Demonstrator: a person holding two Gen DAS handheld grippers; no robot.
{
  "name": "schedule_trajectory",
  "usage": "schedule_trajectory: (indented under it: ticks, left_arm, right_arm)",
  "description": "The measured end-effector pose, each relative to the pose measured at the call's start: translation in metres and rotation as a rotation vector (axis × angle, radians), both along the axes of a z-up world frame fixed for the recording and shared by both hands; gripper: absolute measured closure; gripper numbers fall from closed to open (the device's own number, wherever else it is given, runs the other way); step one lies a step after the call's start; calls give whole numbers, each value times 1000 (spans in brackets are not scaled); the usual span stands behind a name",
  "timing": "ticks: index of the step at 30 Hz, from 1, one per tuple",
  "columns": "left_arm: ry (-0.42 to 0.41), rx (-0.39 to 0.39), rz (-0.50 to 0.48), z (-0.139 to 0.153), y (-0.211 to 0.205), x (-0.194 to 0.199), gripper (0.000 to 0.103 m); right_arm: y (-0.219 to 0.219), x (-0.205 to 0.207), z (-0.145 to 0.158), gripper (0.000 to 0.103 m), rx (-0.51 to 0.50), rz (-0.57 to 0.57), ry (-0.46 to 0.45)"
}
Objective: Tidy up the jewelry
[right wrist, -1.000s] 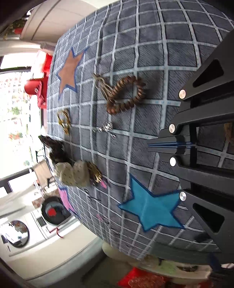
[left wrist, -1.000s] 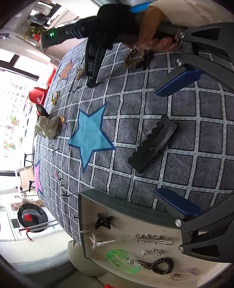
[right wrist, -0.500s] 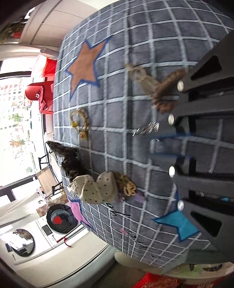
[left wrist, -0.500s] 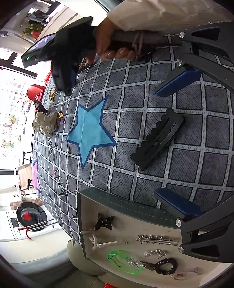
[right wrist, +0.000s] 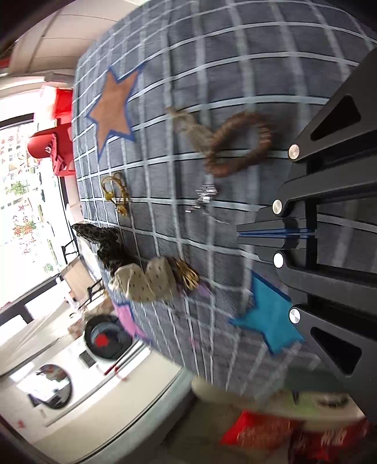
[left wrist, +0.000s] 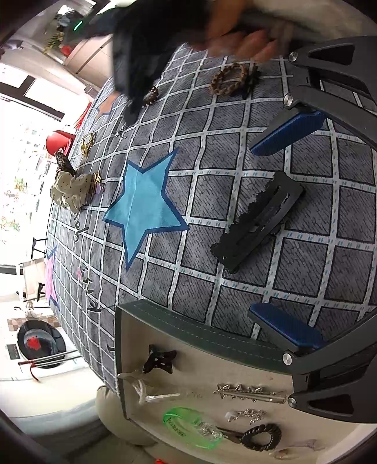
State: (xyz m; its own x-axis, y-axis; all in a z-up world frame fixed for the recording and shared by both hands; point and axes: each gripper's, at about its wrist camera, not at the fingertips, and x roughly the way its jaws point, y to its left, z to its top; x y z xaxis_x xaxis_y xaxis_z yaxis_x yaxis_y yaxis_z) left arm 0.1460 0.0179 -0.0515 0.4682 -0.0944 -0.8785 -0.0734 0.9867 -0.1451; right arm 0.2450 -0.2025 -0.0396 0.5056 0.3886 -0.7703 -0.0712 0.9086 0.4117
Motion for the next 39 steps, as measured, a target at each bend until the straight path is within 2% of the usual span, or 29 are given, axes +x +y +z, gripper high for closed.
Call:
schedule_trajectory:
  ticks: [4, 7, 10, 12, 14, 15, 21, 26, 29, 30, 31, 32, 33, 34, 35, 39]
  left_arm:
    - [6, -4, 15, -1, -2, 4, 1]
    - [3, 21, 13, -2, -6, 8, 1]
    - [9, 61, 5, -5, -10, 11, 1]
    - [11, 83, -7, -7, -11, 11, 1]
    - [11, 111, -18, -10, -14, 12, 1]
    - [10, 124, -24, -11, -15, 12, 1]
    - [-10, 133, -45, -11, -21, 12, 1]
    - [-30, 129, -54, -11, -25, 11, 1]
    - [-48, 125, -83, -6, -29, 7, 17]
    - [-52, 125, -92, -5, -30, 6, 28]
    - [-57, 124, -106, -3, -32, 5, 42]
    - [-61, 122, -118, -1, -33, 4, 51]
    - [-63, 118, -128, 0, -34, 4, 68]
    - [-58, 102, -137, 1, -33, 4, 68]
    - [-56, 84, -139, 2, -32, 4, 68]
    - [-48, 28, -153, 3, -28, 0, 70]
  right_arm:
    - [-9, -29, 8, 103, 34, 19, -11]
    - [-9, -30, 14, 103, -2, 36, -39]
    - [-17, -28, 16, 101, 20, 26, -11]
    - [-25, -34, 18, 85, -3, 10, -14]
    - [-35, -44, 20, 32, -41, -19, -25]
    - [-40, -51, 20, 32, -56, -22, -23]
    - [-34, -98, 11, 32, -156, 84, 11]
    - [-23, -108, -4, 32, -235, 72, 13]
    - [-12, -106, -6, 34, -294, 87, 7]
    - [-7, -107, -7, 35, -331, 94, 1]
    - [-2, -109, -7, 42, -377, 102, -7]
    - [0, -112, -7, 53, -392, 114, -17]
    - [0, -114, -5, 60, -374, 121, -17]
    - [0, -114, -5, 78, -364, 116, -10]
    - [-2, -114, -4, 91, -352, 109, -4]
    - [-11, -119, 0, 92, -267, 81, -11]
